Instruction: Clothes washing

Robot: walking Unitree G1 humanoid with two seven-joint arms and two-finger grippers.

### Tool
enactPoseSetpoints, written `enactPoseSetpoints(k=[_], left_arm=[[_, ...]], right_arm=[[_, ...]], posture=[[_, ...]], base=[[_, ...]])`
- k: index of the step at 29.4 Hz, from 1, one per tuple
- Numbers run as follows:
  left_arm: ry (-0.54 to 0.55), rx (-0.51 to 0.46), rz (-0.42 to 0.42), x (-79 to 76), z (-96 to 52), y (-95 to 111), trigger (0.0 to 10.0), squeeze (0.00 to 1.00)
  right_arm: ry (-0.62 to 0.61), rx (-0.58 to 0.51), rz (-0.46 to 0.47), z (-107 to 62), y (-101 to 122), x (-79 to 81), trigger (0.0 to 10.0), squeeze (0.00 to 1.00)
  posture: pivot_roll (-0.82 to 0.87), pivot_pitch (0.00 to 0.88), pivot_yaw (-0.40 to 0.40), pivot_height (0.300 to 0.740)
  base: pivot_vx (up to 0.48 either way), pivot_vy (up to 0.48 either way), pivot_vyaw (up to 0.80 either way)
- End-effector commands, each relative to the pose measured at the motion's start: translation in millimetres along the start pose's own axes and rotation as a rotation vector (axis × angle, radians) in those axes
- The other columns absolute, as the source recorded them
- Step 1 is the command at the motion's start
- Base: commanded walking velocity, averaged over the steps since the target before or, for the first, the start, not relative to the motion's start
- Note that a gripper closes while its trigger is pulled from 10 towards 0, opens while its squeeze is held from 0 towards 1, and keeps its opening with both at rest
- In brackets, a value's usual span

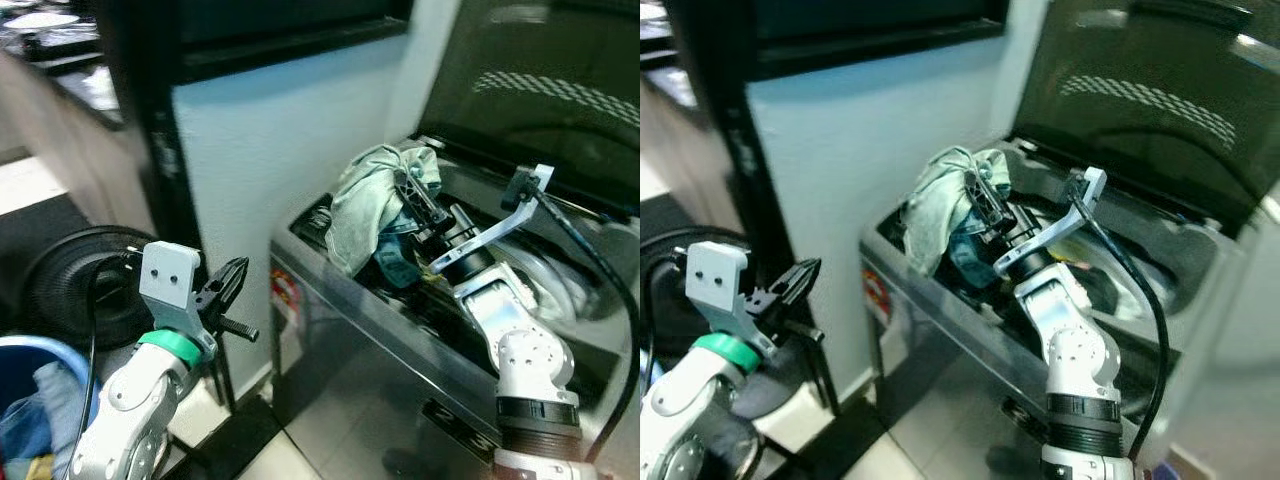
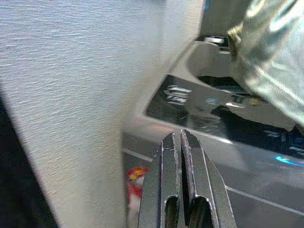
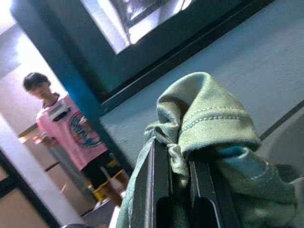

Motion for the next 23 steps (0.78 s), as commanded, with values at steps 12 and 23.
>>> enactPoseSetpoints(k=[12,23], left_arm=[[0.009,0.015,0.004,3.3,0.8,-2.4,10.0,0.0],[0.01,0.02,0.008,4.1,-1.1,-4.0,10.0,0.0]], right_arm=[[0.008,0.052,-0.127,12.4,0.9,12.5,10.0,0.0],[-0.001,0.054,-0.138,14.2,0.7,12.5,10.0,0.0]], posture=[[0.03,0.0,0.02,0.74],[0.03,0.0,0.021,0.74]], base=[[0.0,0.0,-0.8],[0.0,0.0,-0.8]])
Point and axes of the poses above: a point about 5 cm out from each wrist's last joint towards the gripper, its own z axis pointing out of the wrist towards the gripper, its own y axis along the axis of the wrist's last joint, x = y × z, the point moved 5 cm from there along z, pointing out of the wrist towards the gripper, and after that the axes turned 9 degrees about z, right-handed, at the moved point
